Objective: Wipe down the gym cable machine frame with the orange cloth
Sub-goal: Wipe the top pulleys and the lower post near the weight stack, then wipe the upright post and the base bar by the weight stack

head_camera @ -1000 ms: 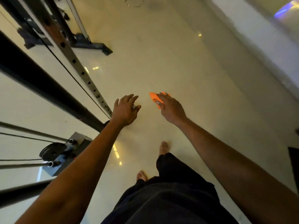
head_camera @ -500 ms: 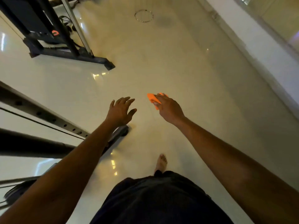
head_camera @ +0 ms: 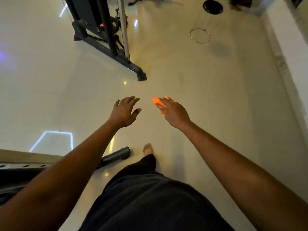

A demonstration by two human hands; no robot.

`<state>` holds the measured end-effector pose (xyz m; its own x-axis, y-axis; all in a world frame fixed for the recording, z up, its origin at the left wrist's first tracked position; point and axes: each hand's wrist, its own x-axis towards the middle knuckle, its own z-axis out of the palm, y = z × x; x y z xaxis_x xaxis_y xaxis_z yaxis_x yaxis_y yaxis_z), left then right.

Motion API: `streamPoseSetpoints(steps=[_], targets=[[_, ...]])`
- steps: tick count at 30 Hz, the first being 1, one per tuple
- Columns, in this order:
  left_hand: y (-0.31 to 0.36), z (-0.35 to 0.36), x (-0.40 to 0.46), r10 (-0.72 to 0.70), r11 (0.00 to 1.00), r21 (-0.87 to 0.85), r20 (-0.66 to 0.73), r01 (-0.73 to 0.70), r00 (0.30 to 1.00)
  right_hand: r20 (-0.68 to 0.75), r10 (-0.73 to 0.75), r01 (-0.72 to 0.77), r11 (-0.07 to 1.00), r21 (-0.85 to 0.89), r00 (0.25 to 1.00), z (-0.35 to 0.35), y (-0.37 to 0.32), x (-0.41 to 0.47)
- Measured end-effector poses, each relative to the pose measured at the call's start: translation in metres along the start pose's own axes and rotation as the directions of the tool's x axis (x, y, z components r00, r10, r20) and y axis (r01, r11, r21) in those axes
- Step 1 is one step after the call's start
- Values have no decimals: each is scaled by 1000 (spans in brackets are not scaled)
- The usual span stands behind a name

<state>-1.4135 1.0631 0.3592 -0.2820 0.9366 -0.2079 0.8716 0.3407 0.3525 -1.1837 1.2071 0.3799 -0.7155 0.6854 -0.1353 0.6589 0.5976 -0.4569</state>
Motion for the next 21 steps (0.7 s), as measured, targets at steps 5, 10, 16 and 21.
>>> streamPoseSetpoints(steps=[5, 10, 16, 21], targets=[[-34, -37, 77, -123, 992, -27, -38, 122, 992, 54, -80, 80, 997, -8, 995, -29, -11, 129], [-76, -70, 127, -301, 953, -70, -83, 295, 950, 140, -250, 248, 968, 27, 958, -30, -32, 257], [-129, -92, 166, -598, 800, -192, -170, 569, 783, 308, -535, 540, 838, 77, 787, -19, -93, 410], [-145, -114, 171, -837, 548, -339, -221, 765, 501, 453, -734, 754, 632, 179, 507, -17, -164, 499]])
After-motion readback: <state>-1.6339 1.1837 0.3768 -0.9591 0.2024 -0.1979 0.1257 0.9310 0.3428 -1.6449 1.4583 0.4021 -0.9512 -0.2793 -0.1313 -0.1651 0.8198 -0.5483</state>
